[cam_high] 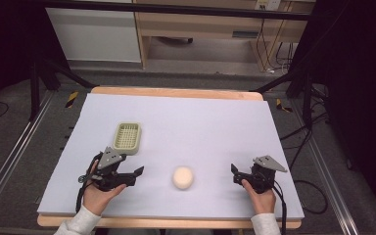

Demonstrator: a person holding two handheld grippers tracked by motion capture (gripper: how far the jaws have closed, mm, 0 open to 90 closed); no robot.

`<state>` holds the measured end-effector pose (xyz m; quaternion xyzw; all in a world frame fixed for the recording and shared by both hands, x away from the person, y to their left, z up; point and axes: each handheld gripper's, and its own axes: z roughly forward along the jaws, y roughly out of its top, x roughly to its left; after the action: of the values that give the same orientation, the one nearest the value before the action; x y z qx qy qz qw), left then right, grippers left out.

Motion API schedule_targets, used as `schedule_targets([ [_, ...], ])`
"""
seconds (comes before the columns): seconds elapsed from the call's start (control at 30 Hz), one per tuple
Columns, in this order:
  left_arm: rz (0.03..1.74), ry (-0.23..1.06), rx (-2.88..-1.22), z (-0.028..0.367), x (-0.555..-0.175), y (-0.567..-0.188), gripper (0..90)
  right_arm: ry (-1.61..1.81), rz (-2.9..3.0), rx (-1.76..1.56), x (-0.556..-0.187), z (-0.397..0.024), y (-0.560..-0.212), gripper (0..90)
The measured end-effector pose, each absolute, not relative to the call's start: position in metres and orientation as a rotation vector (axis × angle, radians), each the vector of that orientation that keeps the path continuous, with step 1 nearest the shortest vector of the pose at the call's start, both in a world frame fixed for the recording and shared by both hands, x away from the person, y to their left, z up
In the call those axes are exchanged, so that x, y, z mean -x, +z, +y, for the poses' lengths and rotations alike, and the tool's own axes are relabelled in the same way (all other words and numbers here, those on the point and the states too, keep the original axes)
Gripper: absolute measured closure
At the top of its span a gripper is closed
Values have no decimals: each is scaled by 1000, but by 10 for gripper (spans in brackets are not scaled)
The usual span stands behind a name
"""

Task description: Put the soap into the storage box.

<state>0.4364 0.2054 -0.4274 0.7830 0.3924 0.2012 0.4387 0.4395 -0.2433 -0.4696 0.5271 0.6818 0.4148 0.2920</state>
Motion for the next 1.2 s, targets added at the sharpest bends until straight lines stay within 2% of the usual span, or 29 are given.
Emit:
schedule_targets([
  [0.37, 938, 483, -1939, 183, -447, -415, 208, 1112, 1812, -1402, -440, -244, -465, 31],
  [0.8, 878, 452, -1991, 143, -451, -418, 208, 1093, 1811, -1406, -441, -244, -466, 35],
  [1.2, 856, 428, -2019, 125, -453, -421, 205, 1091, 1820, -1413, -441, -243, -466, 35],
])
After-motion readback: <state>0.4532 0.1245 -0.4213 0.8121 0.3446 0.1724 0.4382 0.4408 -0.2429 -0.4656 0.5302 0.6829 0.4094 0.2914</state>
